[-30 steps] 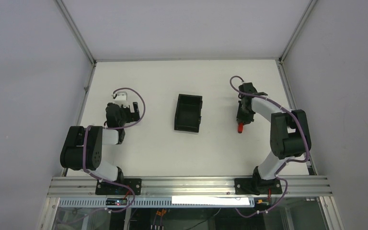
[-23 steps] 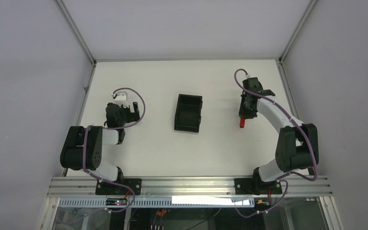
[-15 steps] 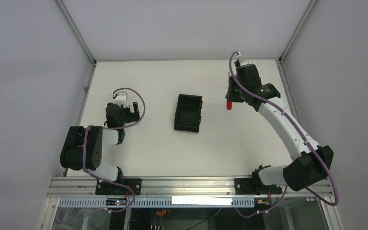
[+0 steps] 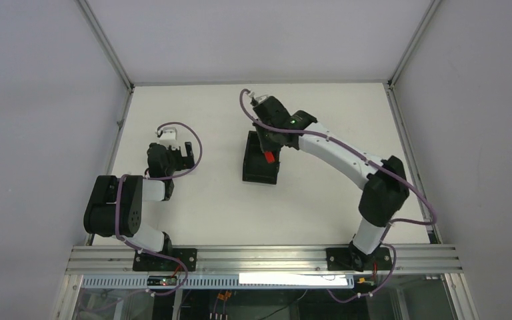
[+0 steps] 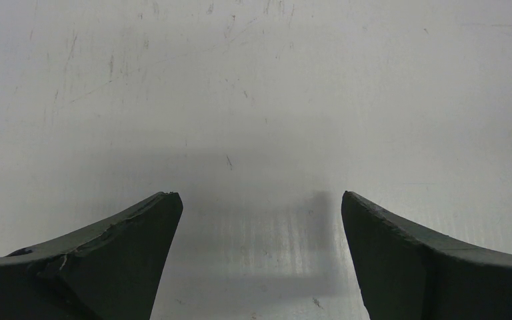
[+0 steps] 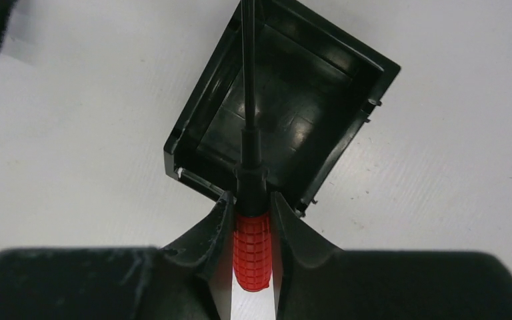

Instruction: Put the screwdriver in the bin

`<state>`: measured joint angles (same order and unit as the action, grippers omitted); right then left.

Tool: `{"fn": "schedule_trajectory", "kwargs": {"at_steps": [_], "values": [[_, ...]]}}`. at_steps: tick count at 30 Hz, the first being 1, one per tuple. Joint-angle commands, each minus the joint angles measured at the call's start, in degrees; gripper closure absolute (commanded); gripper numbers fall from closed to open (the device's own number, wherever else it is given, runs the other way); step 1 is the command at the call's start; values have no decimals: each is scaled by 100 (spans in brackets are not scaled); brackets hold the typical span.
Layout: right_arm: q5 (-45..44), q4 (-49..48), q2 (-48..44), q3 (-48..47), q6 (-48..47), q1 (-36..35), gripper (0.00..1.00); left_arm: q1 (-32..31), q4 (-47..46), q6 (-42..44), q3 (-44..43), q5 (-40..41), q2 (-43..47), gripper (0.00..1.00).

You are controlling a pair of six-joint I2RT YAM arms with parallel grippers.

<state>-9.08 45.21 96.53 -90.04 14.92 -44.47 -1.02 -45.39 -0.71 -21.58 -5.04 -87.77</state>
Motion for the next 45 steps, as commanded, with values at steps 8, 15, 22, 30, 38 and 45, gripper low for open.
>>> {"fn": "schedule_trajectory", "kwargs": {"at_steps": [8,15,22,30,38,45], "values": [[-575,-89,1108,-257,-114,-123,88,58,-192,-52,31,-76,139,1],[-573,-252,1157,-66,-138,-124,69,58,-197,-52,31,-76,137,1],[-484,-286,1013,-83,-108,-130,52,58,-197,-52,31,-75,140,1],[-672,-213,524,-259,-33,-121,30,58,-191,-52,31,-76,138,1],[-1318,-129,-499,476,209,504,1,58,-197,-52,31,-75,137,1],[-623,-800,-1905,2250,231,2513,1,58,-196,-52,31,-70,137,1]]}}
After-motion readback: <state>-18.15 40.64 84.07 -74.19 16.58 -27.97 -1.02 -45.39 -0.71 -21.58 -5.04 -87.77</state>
